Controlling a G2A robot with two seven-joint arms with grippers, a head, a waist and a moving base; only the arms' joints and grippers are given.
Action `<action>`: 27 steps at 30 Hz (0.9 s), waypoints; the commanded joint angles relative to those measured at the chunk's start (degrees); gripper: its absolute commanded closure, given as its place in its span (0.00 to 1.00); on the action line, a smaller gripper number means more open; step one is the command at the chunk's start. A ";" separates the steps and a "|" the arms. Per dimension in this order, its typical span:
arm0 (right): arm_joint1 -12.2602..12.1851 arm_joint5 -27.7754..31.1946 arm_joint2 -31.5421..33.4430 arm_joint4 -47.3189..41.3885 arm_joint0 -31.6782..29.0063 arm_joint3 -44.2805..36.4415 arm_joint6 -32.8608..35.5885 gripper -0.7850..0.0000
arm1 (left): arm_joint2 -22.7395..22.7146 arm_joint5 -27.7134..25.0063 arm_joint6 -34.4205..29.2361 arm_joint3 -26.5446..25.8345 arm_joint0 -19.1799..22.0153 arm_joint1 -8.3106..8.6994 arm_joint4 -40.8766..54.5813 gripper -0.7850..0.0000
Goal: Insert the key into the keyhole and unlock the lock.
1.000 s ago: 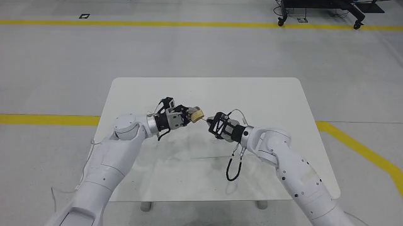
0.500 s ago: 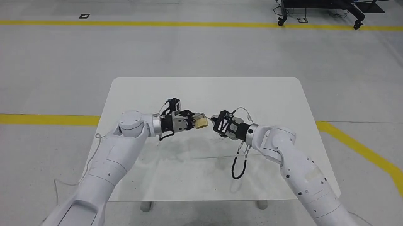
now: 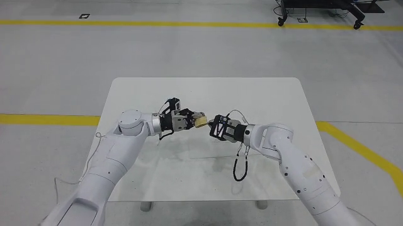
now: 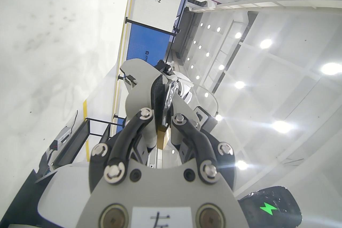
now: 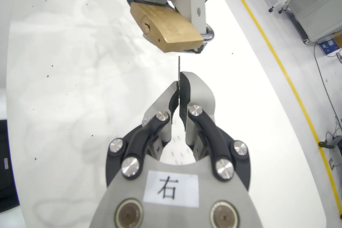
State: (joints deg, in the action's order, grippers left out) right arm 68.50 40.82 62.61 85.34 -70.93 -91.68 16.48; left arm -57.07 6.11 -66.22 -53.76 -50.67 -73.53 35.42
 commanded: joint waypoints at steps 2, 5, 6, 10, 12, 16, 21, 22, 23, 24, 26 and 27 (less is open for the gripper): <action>-0.06 -0.34 -0.34 1.19 0.29 -0.25 -0.32 1.00 | 0.32 -0.35 0.60 -0.26 -0.03 -0.01 -0.98 1.00; -0.29 -0.47 0.08 2.14 0.08 -0.87 -0.68 1.00 | 0.48 -0.35 0.84 -0.50 -0.04 -0.01 -1.51 1.00; -0.38 -0.42 0.33 2.27 -0.07 -1.10 -0.86 1.00 | 0.49 -0.31 0.83 -0.54 -0.04 0.00 -1.58 1.00; -0.75 -0.04 1.26 2.60 -0.74 -1.81 -1.53 1.00 | 0.67 -0.30 0.98 -0.75 -0.04 0.01 -2.11 1.00; -0.89 0.19 1.61 2.53 -1.00 -1.93 -2.18 1.00 | 0.78 -0.22 1.10 -0.87 -0.04 0.00 -2.35 1.00; -1.11 0.70 2.05 2.25 -1.26 -1.99 -3.46 1.00 | 1.04 -0.04 1.24 -1.08 -0.01 0.00 -2.99 1.00; -1.36 0.94 2.23 2.65 -1.57 -2.53 -4.72 1.00 | 1.34 0.41 1.47 -1.14 0.10 -0.03 -3.51 1.00; -1.40 0.93 2.26 2.68 -1.64 -2.65 -4.85 1.00 | 1.39 0.44 1.56 -1.14 0.14 -0.04 -3.63 1.00; -1.44 0.94 2.30 2.70 -1.68 -2.72 -4.91 1.00 | 1.41 0.45 1.62 -1.15 0.16 -0.05 -3.64 1.00; -1.49 0.98 2.38 2.68 -1.72 -2.81 -4.92 1.00 | 1.43 0.46 1.64 -1.14 0.16 -0.06 -3.64 1.00; -1.60 0.97 2.64 2.60 -1.85 -3.02 -5.01 1.00 | 1.45 0.47 1.63 -1.12 0.19 -0.06 -3.66 1.00; -1.66 1.02 2.82 2.55 -1.92 -3.13 -5.11 1.00 | 1.42 0.53 1.71 -1.06 0.19 -0.07 -3.52 1.00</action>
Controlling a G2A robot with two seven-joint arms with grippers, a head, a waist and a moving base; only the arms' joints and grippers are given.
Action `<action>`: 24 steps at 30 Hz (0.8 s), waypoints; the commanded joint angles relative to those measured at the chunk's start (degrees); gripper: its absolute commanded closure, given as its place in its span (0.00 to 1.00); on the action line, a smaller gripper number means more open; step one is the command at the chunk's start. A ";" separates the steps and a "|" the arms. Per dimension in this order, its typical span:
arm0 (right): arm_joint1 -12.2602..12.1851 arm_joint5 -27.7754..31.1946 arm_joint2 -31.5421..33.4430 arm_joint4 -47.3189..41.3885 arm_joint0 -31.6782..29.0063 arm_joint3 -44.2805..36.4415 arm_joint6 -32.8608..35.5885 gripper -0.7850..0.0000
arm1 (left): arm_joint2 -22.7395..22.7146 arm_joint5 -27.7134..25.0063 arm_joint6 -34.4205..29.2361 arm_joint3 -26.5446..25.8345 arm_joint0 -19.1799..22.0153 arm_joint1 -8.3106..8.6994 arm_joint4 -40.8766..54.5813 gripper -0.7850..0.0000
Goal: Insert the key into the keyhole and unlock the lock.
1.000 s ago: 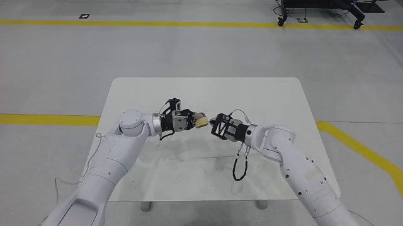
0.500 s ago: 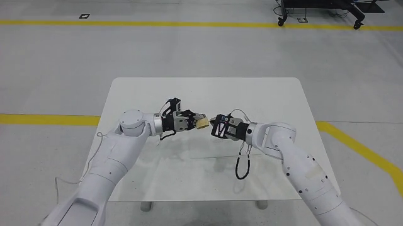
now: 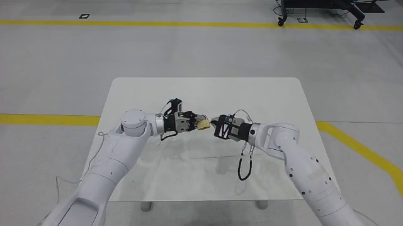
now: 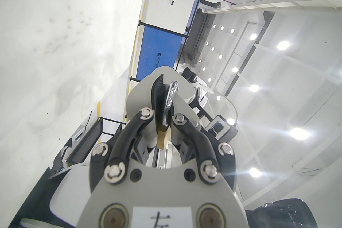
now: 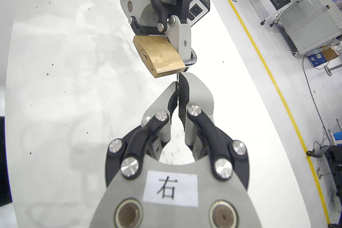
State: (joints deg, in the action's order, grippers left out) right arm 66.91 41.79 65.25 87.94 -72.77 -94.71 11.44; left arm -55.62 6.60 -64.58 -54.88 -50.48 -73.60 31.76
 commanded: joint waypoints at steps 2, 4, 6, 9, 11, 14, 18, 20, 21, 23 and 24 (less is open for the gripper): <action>-0.21 0.03 0.64 -0.17 -0.39 -0.27 -0.30 1.00 | -0.34 0.09 0.39 0.27 -0.07 -0.03 0.91 1.00; -0.44 -0.18 1.41 0.20 -0.95 -0.80 -1.15 1.00 | -0.77 0.77 1.17 0.81 -0.07 -0.04 1.82 1.00; -0.78 -0.64 2.44 1.81 -1.85 -1.86 -2.82 1.00 | -0.95 2.47 2.95 1.46 0.06 -0.11 2.30 1.00; -1.46 -1.97 3.78 7.46 -3.87 -4.70 -3.98 1.00 | -0.66 5.29 5.88 2.20 0.44 -0.32 2.26 1.00; -1.94 -2.83 3.95 13.28 -5.34 -7.57 -3.84 1.00 | -0.15 8.16 7.68 2.74 0.89 -0.55 2.24 1.00; -2.64 -3.06 2.15 24.81 -6.90 -12.13 -4.05 1.00 | 1.29 13.01 9.85 3.38 1.98 -0.99 1.26 1.00; -2.99 -4.40 -2.54 37.58 -7.73 -15.01 -3.04 1.00 | 3.20 16.50 12.18 4.12 3.24 -1.54 -0.70 1.00; -2.91 -5.16 -4.97 42.53 -7.42 -15.34 -1.10 1.00 | 3.80 16.88 12.93 4.25 3.54 -1.78 -1.13 1.00; -2.83 -5.02 -6.57 45.19 -7.08 -15.58 0.01 1.00 | 4.01 17.06 13.24 4.41 3.69 -1.87 -1.36 1.00; -2.53 -5.08 -8.94 47.71 -6.29 -15.53 1.23 1.00 | 4.19 17.09 13.43 4.63 3.88 -2.00 -1.34 1.00; -2.37 -4.87 -9.86 48.14 -5.87 -15.37 1.46 1.00 | 4.24 17.05 13.40 4.75 3.94 -2.06 -1.28 1.00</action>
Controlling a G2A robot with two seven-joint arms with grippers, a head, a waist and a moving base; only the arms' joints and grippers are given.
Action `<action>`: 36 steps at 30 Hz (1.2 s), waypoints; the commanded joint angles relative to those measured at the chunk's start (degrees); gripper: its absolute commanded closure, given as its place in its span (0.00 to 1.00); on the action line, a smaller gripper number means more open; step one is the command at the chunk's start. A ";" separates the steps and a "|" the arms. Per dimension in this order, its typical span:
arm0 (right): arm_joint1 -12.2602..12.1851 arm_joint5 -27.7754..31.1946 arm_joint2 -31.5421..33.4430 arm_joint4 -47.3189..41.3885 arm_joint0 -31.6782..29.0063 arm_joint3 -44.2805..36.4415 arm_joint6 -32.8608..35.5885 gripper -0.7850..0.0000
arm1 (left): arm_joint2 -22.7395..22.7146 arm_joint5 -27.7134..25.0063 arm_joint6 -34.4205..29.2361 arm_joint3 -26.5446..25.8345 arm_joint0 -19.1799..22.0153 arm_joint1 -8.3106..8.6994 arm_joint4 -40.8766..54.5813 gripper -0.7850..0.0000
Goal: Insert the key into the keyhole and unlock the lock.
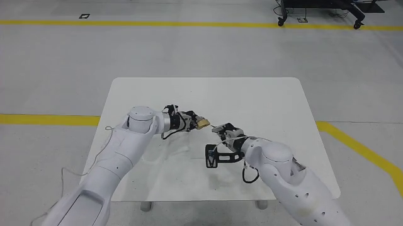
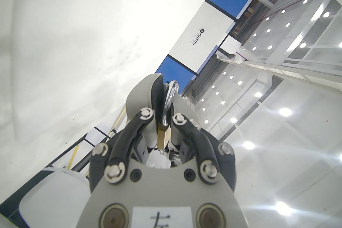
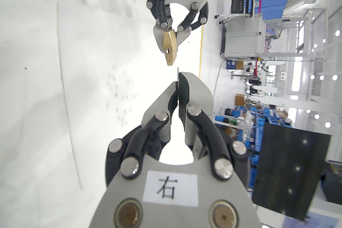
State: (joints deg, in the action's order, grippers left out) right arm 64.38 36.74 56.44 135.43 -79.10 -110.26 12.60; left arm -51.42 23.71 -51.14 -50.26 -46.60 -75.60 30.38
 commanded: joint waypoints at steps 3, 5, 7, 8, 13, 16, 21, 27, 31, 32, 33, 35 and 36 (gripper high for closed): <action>0.64 0.69 -3.08 2.23 1.79 0.87 2.42 1.00 | 0.09 -0.25 -0.25 0.56 0.24 -0.16 0.20 1.00; 0.97 0.94 -4.07 2.71 2.60 1.45 3.65 1.00 | 0.09 -0.39 -0.37 0.79 0.32 -0.21 0.29 1.00; 1.32 0.97 -5.01 3.14 3.25 2.02 5.22 1.00 | 0.10 -0.56 -0.57 0.95 0.40 -0.25 0.30 1.00; 1.49 0.90 -5.34 3.02 3.52 2.34 5.68 1.00 | 0.10 -0.63 -0.72 1.04 0.42 -0.27 0.33 1.00; 2.06 0.48 -5.73 2.24 4.26 3.27 7.47 1.00 | 0.11 -1.05 -1.08 1.33 0.53 -0.34 0.24 1.00; 2.20 0.28 -5.53 1.96 4.22 3.34 7.82 1.00 | 0.09 -1.24 -1.29 1.41 0.55 -0.38 0.21 1.00; 2.45 0.79 -5.73 1.35 4.37 3.65 7.44 1.00 | 0.08 -1.48 -1.68 1.46 0.58 -0.41 0.02 1.00; 2.76 0.67 -5.94 1.20 4.74 3.89 7.31 1.00 | -0.11 -1.68 -1.82 1.43 0.49 -0.40 -0.01 1.00; 2.92 0.26 -6.23 2.53 4.52 3.76 9.09 1.00 | -0.15 -1.60 -1.90 1.33 0.43 -0.39 -0.19 1.00; 3.03 0.28 -6.55 2.73 4.46 3.69 9.51 1.00 | -0.18 -1.57 -2.00 1.29 0.40 -0.39 -0.18 1.00; 3.10 0.41 -6.89 3.40 4.50 3.67 10.04 1.00 | -0.21 -1.55 -2.05 1.28 0.39 -0.38 -0.19 1.00; 3.28 0.37 -7.55 4.02 4.48 3.63 10.69 1.00 | -0.30 -1.57 -2.09 1.24 0.33 -0.38 -0.10 1.00; 3.38 0.38 -7.87 4.25 4.51 3.61 10.90 1.00 | -0.33 -1.58 -2.11 1.23 0.31 -0.38 -0.09 1.00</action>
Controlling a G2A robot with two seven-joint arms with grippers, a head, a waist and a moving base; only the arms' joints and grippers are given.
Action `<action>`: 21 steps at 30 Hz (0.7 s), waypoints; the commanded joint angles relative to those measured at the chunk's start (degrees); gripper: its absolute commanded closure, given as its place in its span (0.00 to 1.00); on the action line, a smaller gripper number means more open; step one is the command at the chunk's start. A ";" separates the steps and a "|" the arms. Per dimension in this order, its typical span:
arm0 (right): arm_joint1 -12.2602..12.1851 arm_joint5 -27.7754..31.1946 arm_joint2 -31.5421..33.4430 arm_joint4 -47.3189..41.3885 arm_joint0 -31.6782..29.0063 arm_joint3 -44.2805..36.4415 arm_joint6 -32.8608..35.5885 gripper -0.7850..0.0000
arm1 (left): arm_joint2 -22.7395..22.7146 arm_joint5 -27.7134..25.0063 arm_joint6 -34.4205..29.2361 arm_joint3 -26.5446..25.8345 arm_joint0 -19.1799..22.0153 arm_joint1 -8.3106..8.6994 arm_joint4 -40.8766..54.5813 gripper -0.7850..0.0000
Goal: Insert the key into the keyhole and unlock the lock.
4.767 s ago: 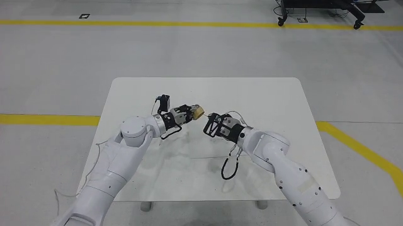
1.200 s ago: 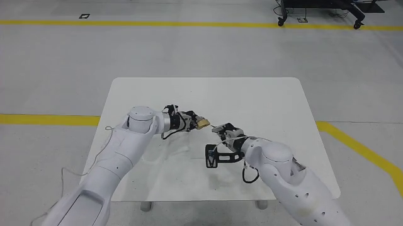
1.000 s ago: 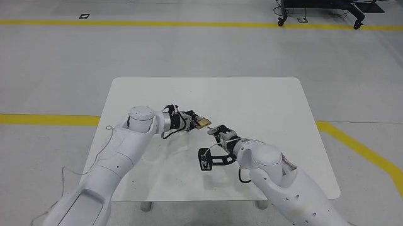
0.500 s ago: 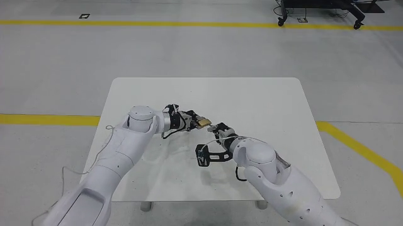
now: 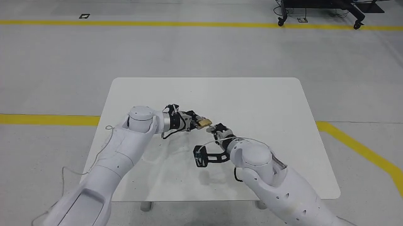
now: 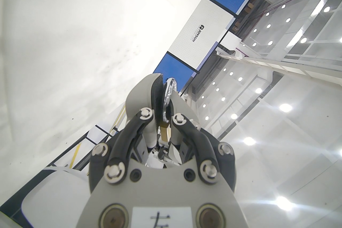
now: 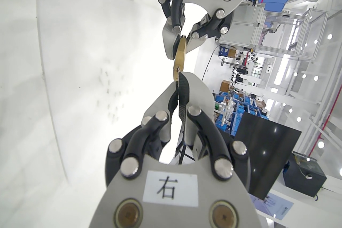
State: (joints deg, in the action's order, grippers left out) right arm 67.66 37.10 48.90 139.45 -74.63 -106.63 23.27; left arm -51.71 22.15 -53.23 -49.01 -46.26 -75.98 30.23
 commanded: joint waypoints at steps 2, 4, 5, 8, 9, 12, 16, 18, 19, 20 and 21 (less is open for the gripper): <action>0.29 0.09 -0.90 0.71 0.12 -0.01 0.82 1.00 | -0.09 -0.01 -0.14 -0.05 -0.07 0.00 0.08 1.00; 0.47 0.22 -1.38 1.20 0.27 0.05 1.37 1.00 | -0.13 0.00 -0.17 -0.08 -0.09 0.01 0.05 1.00; 0.62 0.23 -1.81 1.68 0.38 0.12 1.99 1.00 | -0.17 0.02 -0.26 -0.11 -0.12 0.01 0.07 1.00; 1.06 -0.06 -2.95 3.34 0.61 0.50 4.30 1.00 | -0.24 0.04 -0.41 -0.15 -0.17 0.02 0.07 1.00; 1.24 -0.22 -3.43 3.70 0.64 0.66 5.07 1.00 | -0.27 0.05 -0.50 -0.18 -0.19 0.03 0.09 1.00; 1.81 -0.57 -4.61 4.80 0.87 1.19 7.53 1.00 | -0.34 0.07 -0.62 -0.23 -0.26 0.05 0.05 1.00; 2.54 -0.63 -5.93 4.82 1.43 2.17 8.43 1.00 | -0.50 -0.07 -0.72 -0.38 -0.40 0.09 0.10 1.00; 2.90 -0.88 -6.20 4.44 1.74 2.65 8.40 1.00 | -0.59 -0.17 -0.87 -0.49 -0.49 0.12 0.06 1.00; 2.98 -0.92 -6.22 4.39 1.81 2.79 8.39 1.00 | -0.61 -0.19 -0.91 -0.51 -0.52 0.14 0.04 1.00; 3.12 -0.93 -6.25 4.38 1.93 2.98 8.41 1.00 | -0.67 -0.28 -1.06 -0.60 -0.59 0.17 0.02 1.00; 3.22 -1.04 -6.25 4.31 1.96 3.05 8.38 1.00 | -0.71 -0.31 -1.11 -0.63 -0.63 0.19 -0.02 1.00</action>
State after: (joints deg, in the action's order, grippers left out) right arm 70.79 36.13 42.65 143.79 -72.70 -103.66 31.68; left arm -52.38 21.88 -54.27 -49.60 -46.84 -75.82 30.25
